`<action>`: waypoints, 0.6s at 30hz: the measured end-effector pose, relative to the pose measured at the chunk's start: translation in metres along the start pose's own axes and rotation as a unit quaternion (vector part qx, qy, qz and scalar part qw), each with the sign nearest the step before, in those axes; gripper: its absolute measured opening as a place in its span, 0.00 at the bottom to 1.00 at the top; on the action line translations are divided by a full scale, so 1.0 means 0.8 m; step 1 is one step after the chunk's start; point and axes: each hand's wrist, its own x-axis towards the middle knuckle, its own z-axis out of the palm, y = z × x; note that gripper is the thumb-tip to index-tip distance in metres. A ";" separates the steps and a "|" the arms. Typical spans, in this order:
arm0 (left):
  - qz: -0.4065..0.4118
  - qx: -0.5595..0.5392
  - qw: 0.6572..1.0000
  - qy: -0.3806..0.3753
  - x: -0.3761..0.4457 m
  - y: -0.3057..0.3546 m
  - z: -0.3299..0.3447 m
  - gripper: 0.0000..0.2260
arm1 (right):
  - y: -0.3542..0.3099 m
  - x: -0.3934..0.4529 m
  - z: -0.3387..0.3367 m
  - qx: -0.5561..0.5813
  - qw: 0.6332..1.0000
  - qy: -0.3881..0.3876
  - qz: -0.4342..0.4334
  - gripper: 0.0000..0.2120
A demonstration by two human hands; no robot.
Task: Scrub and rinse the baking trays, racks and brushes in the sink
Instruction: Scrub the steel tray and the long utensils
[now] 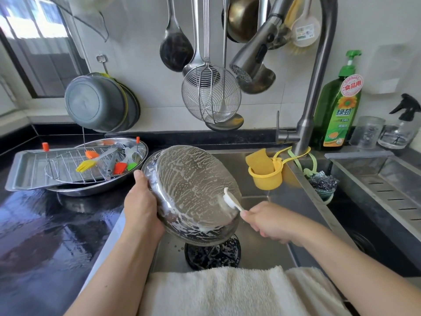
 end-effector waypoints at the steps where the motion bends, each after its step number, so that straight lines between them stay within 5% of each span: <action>1: -0.003 0.004 1.000 -0.007 -0.001 -0.001 0.001 0.20 | 0.001 0.004 -0.004 0.000 1.000 0.014 -0.001 0.22; 5: -0.017 0.017 0.998 -0.053 -0.012 -0.003 0.009 0.22 | 0.006 0.022 -0.022 0.035 0.994 0.101 -0.002 0.20; 18: -0.019 0.055 0.991 -0.124 -0.014 -0.007 0.006 0.26 | -0.001 0.014 -0.018 0.033 0.994 0.103 -0.033 0.21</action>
